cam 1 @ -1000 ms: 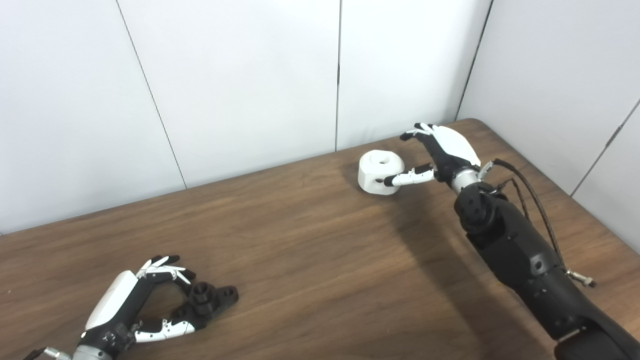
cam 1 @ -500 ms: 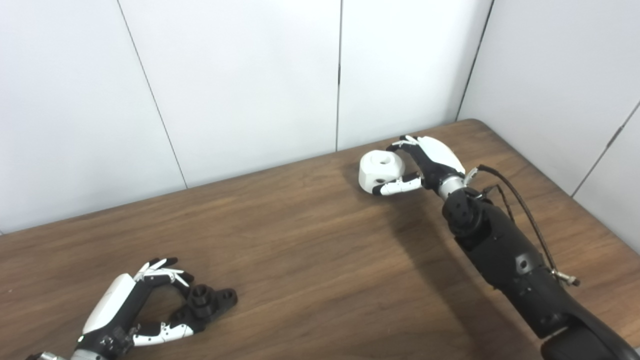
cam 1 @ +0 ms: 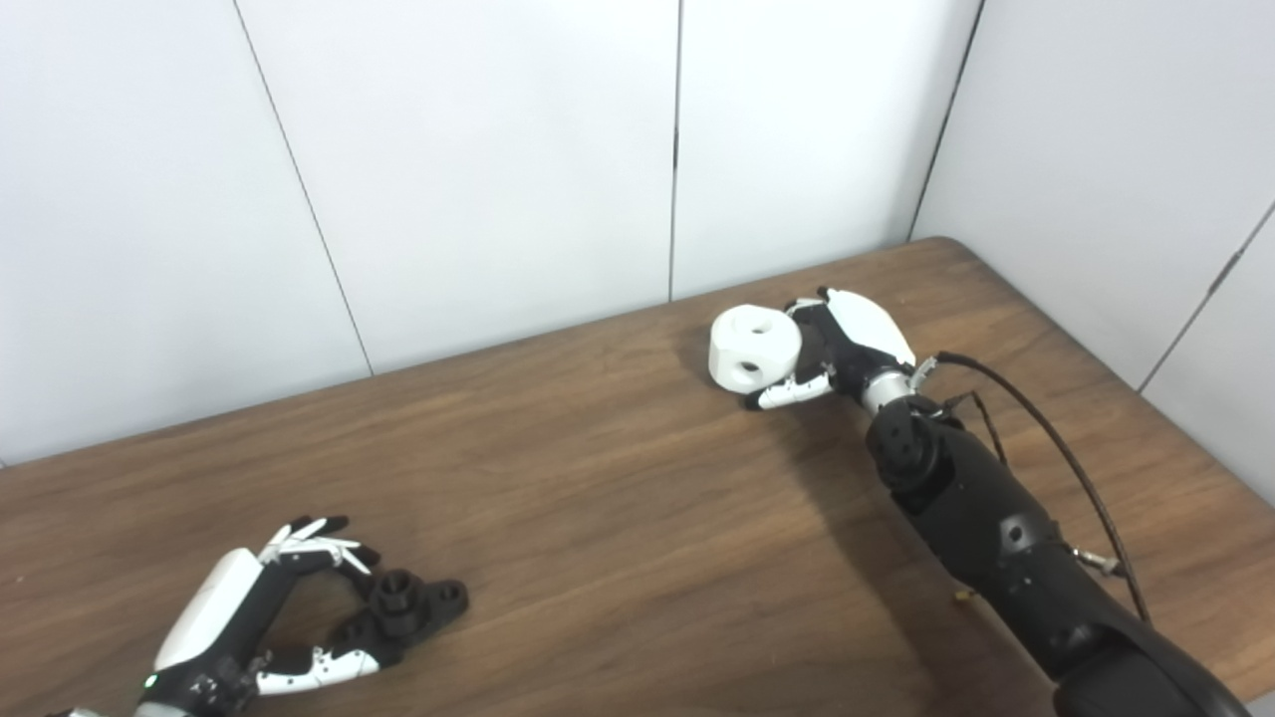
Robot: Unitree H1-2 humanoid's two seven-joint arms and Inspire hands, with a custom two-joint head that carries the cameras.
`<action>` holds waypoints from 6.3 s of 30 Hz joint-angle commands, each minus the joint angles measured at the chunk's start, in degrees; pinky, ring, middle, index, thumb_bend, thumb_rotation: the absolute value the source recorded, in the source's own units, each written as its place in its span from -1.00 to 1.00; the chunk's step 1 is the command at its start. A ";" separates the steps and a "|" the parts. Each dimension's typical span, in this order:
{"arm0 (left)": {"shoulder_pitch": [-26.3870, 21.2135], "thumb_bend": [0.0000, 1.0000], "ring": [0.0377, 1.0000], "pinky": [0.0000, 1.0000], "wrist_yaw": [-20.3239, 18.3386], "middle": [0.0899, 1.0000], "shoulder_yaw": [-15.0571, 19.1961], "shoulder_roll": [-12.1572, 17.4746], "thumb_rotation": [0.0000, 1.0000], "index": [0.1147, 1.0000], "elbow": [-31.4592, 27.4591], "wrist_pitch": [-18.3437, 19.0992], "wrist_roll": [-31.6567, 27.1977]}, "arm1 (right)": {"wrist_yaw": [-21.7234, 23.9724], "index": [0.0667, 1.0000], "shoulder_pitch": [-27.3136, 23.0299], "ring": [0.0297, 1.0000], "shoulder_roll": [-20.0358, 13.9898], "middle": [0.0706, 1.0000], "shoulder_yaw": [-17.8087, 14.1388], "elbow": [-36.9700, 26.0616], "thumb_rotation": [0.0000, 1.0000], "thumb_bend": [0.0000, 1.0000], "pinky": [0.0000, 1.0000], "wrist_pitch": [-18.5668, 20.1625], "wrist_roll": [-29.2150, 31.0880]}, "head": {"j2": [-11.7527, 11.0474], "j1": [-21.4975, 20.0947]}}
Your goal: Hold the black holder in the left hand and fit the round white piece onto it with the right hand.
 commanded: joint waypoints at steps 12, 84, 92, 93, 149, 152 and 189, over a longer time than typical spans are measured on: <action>-1.75 0.04 0.83 1.00 0.13 0.38 0.56 0.61 -0.92 -0.17 -1.63 -0.48 -1.04 | 0.17 -0.10 -2.78 0.95 -2.68 0.59 -0.24 -5.22 -0.69 0.04 1.00 -2.07 -2.27 | -0.13 -0.57; -2.50 0.04 0.83 1.00 1.13 0.37 0.92 1.01 -0.92 -0.17 -0.12 -1.06 -0.80 | 11.12 -0.11 5.91 0.88 5.26 0.53 9.94 -13.11 -0.70 0.05 1.00 0.70 -0.54 | 1.23 2.00; -2.45 0.04 0.84 1.00 0.95 0.38 0.67 0.83 -0.91 -0.17 0.11 -1.14 -0.98 | 12.25 -0.11 6.93 0.90 8.22 0.55 9.02 -15.14 -0.70 0.05 1.00 2.48 3.60 | 1.21 2.86; -2.41 0.04 0.84 1.00 0.93 0.38 0.64 0.78 -0.91 -0.17 0.08 -1.08 -1.00 | 12.09 -0.11 7.06 0.90 8.63 0.55 8.62 -15.19 -0.70 0.05 1.00 2.38 4.39 | 1.23 3.02; -3.25 0.04 0.85 1.00 5.34 0.37 -4.92 -2.88 -0.90 -0.17 5.68 -1.99 4.34 | 21.44 -0.11 6.78 0.91 11.99 0.54 4.85 -32.69 -0.69 0.05 1.00 4.20 14.67 | 0.38 12.60; -3.30 0.04 0.85 1.00 5.81 0.38 -5.12 -3.04 -0.90 -0.17 6.29 -2.13 4.55 | 22.14 -0.11 6.54 0.93 12.39 0.56 5.16 -33.18 -0.69 0.04 1.00 4.30 14.68 | 0.38 13.25; -3.99 0.05 0.87 1.00 8.33 0.37 -7.87 -5.56 -0.90 -0.17 8.36 -1.76 7.47 | 24.20 -0.11 3.37 0.94 17.02 0.54 7.55 -31.98 -0.70 0.04 1.00 1.85 15.96 | 0.29 18.61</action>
